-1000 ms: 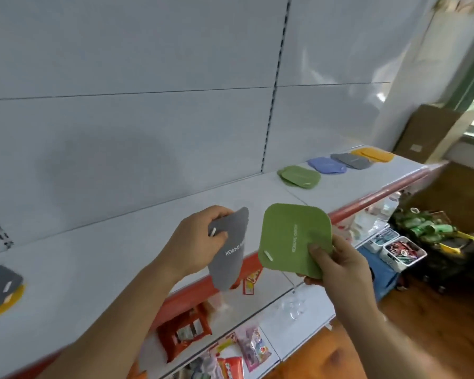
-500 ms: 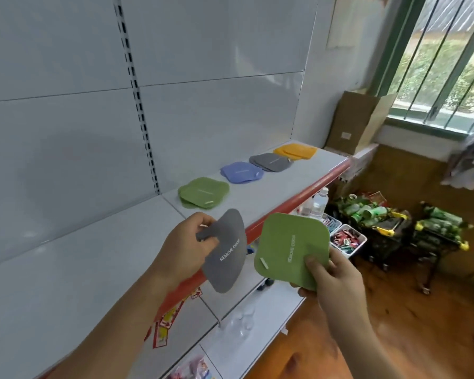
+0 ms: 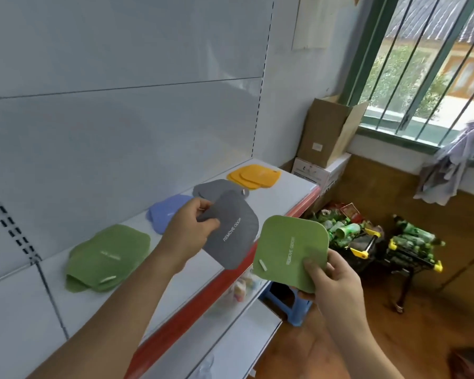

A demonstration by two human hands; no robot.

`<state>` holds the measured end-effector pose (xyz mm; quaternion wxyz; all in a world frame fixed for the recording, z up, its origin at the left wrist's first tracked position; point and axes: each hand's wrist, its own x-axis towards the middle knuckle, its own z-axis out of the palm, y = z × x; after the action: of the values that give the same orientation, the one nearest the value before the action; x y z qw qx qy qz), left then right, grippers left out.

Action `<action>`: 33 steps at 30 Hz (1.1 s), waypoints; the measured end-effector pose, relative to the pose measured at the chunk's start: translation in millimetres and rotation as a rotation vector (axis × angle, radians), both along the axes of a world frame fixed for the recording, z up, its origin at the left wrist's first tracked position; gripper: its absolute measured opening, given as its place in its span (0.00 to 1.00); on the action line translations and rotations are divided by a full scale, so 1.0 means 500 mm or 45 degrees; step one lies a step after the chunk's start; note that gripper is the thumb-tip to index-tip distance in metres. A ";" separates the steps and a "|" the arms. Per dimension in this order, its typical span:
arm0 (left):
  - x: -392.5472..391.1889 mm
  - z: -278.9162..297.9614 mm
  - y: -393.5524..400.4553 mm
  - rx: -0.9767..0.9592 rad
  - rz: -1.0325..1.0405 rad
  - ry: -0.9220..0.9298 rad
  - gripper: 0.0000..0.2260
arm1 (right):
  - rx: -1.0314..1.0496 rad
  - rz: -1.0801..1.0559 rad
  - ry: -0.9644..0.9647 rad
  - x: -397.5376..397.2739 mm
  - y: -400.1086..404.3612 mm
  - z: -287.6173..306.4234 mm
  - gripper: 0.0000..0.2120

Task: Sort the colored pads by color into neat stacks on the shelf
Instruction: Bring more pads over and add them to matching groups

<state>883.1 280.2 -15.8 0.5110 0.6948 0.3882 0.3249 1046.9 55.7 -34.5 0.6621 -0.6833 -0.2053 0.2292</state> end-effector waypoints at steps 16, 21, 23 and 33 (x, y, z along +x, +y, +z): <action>0.296 -0.081 0.268 -0.227 0.594 0.062 0.10 | -0.058 0.489 -0.040 0.434 0.292 -0.010 0.13; 0.295 -0.108 0.290 0.202 0.593 0.770 0.18 | -0.090 0.600 -0.005 0.441 0.359 -0.018 0.13; 0.293 -0.109 0.292 0.346 0.546 0.942 0.20 | -0.102 0.627 -0.015 0.436 0.378 -0.019 0.11; 0.150 -0.097 0.221 0.832 0.614 1.151 0.21 | -0.023 0.873 -0.104 0.315 0.472 0.002 0.11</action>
<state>958.3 390.8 -64.3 -0.0323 0.7773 0.5933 0.2068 1204.4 291.8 -33.6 0.5317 -0.5890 -0.4473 0.4127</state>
